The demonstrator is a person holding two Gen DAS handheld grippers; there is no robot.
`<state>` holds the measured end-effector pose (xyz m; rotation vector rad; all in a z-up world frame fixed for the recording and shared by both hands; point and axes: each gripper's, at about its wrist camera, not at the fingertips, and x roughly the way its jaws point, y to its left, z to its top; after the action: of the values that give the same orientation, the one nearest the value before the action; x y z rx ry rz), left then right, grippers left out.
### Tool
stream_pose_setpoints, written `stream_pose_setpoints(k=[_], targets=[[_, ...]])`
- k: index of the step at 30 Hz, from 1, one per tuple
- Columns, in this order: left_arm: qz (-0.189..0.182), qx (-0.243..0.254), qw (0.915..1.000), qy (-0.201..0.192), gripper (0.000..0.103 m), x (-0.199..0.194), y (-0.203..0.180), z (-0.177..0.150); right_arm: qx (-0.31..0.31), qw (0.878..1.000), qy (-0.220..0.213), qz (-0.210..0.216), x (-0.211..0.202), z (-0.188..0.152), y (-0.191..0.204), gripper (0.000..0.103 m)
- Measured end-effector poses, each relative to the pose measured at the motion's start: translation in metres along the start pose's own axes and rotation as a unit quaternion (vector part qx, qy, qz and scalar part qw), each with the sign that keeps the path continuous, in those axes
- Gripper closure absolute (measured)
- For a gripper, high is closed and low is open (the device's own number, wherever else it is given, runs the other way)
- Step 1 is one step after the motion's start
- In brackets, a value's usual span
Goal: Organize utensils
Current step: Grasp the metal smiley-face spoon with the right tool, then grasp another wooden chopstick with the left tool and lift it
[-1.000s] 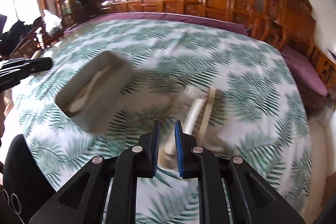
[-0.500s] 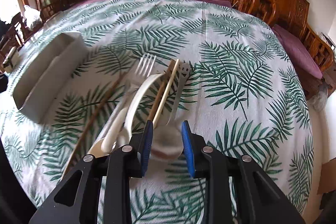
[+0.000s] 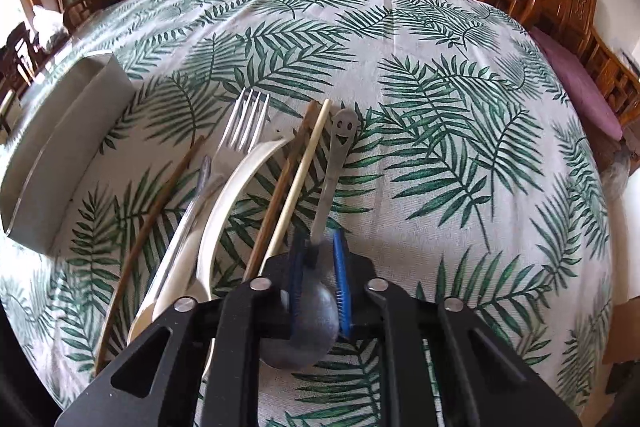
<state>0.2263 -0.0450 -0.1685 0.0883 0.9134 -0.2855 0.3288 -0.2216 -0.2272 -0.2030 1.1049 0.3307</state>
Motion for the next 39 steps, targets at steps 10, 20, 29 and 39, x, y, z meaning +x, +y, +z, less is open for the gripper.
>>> stream_pose_setpoints(k=[10, 20, 29, 39], targets=[[-0.006, 0.002, 0.9997, 0.023, 0.097, 0.026, -0.012, -0.002, 0.013, 1.000, 0.015, 0.010, -0.016, -0.029, -0.014, 0.096], [-0.006, 0.005, 0.9986, 0.052, 0.087, 0.058, -0.025, -0.002, 0.019, 1.000, 0.005, 0.017, -0.027, -0.053, -0.019, 0.096], [-0.011, -0.008, 0.9966, 0.081, 0.087, 0.086, -0.031, 0.006, 0.007, 1.000, -0.004, 0.023, -0.028, -0.057, -0.019, 0.096], [0.009, -0.003, 0.9945, 0.104, 0.087, 0.106, -0.037, 0.011, 0.006, 1.000, -0.007, 0.028, -0.028, -0.057, -0.021, 0.096]])
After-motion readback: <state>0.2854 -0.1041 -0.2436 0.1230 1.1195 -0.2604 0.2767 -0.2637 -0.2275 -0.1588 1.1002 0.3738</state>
